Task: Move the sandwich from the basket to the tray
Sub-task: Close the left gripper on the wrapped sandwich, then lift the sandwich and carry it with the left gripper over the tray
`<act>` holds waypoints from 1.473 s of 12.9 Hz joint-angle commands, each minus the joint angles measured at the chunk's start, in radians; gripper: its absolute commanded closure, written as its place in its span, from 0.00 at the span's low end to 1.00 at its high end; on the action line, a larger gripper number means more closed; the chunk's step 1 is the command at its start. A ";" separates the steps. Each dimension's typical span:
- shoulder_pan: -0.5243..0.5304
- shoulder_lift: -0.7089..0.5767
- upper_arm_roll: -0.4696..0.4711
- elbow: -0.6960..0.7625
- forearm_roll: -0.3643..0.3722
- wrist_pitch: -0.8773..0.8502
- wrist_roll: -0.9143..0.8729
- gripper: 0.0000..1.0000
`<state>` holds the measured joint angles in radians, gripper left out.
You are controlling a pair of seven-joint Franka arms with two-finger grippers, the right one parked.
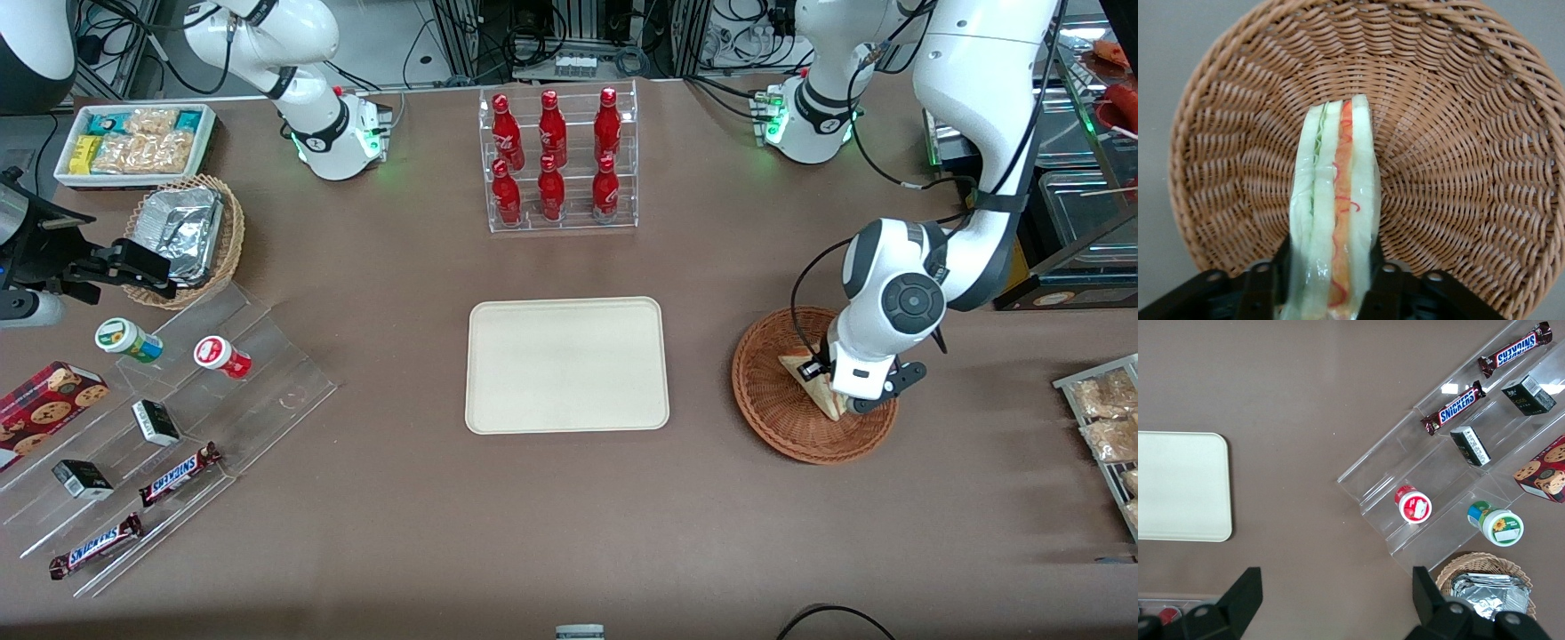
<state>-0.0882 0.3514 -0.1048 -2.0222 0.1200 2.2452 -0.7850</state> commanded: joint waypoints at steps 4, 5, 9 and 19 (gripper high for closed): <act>-0.013 -0.031 -0.009 0.212 0.020 -0.300 0.023 1.00; -0.031 -0.031 -0.027 0.264 0.020 -0.361 0.021 1.00; -0.189 -0.002 -0.052 0.364 0.014 -0.398 0.009 1.00; -0.510 0.377 -0.053 0.734 0.013 -0.377 -0.046 1.00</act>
<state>-0.5589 0.6592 -0.1711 -1.3741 0.1225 1.8779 -0.8201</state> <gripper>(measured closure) 0.850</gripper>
